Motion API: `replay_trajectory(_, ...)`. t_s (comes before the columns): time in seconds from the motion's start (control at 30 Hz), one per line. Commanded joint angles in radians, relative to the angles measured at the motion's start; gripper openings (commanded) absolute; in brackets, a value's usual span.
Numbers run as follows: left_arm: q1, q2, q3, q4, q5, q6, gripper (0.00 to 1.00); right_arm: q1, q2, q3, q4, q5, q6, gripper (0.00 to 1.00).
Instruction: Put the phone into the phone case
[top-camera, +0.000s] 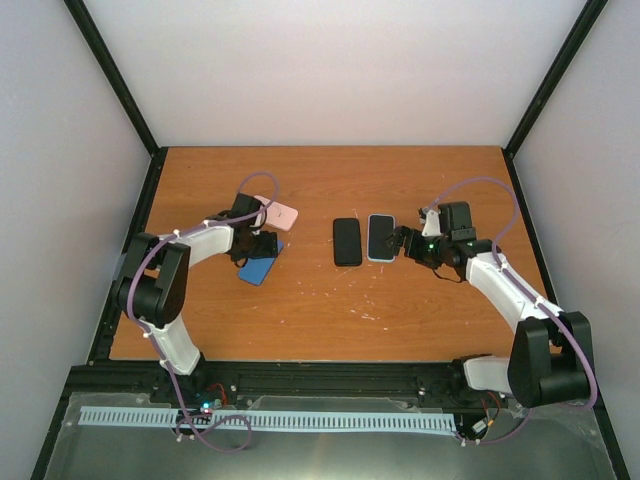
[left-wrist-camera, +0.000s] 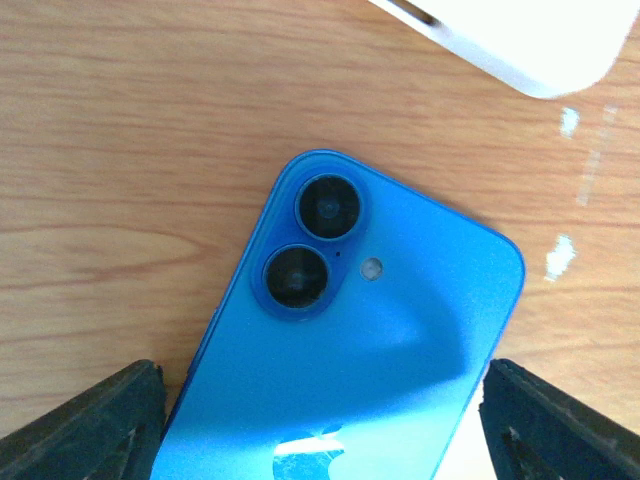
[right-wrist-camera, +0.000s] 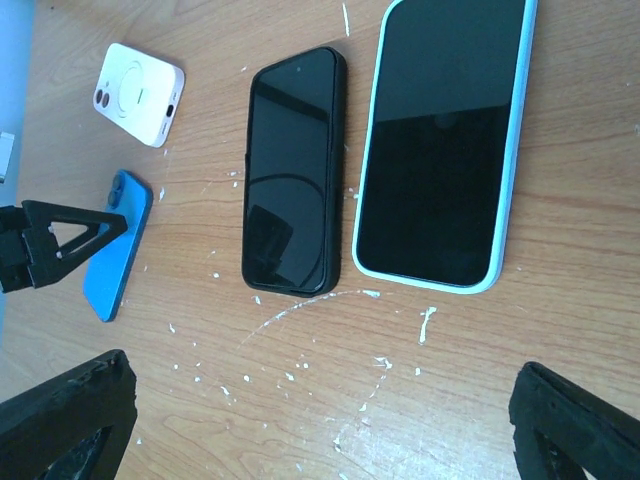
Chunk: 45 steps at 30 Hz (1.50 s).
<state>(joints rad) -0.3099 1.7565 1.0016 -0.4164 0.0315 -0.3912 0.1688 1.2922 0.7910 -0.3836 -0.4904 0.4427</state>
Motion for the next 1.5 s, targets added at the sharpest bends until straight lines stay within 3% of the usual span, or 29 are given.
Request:
replay_trajectory(0.0, -0.028, -0.024, -0.004, -0.050, 0.180, -0.041, 0.84, 0.001, -0.019, -0.021, 0.018, -0.007, 0.015, 1.00)
replay_trajectory(0.17, -0.069, -0.052, 0.010, -0.082, 0.187, -0.053, 0.84, 0.001, -0.030, -0.033, 0.022, -0.014, 0.022, 1.00)
replay_trajectory(0.37, -0.074, -0.051, 0.008, -0.117, 0.055, -0.041, 0.99, 0.002, -0.056, -0.038, 0.024, -0.019, 0.031, 1.00)
replay_trajectory(0.6, -0.091, -0.031, -0.040, -0.065, 0.090, -0.034, 0.99, 0.003, -0.074, -0.048, 0.023, -0.017, 0.033, 1.00)
replay_trajectory(1.07, -0.261, -0.037, -0.019, -0.107, 0.138, -0.128, 0.91, 0.003, -0.093, -0.076, 0.026, -0.011, 0.033, 1.00)
replay_trajectory(1.3, -0.276, 0.040, 0.069, -0.183, -0.036, -0.132, 0.96, 0.003, -0.095, -0.078, 0.024, -0.013, 0.036, 1.00)
replay_trajectory(1.47, -0.276, 0.079, 0.089, -0.160, -0.044, -0.119, 0.99, 0.003, -0.102, -0.083, 0.028, -0.010, 0.036, 1.00)
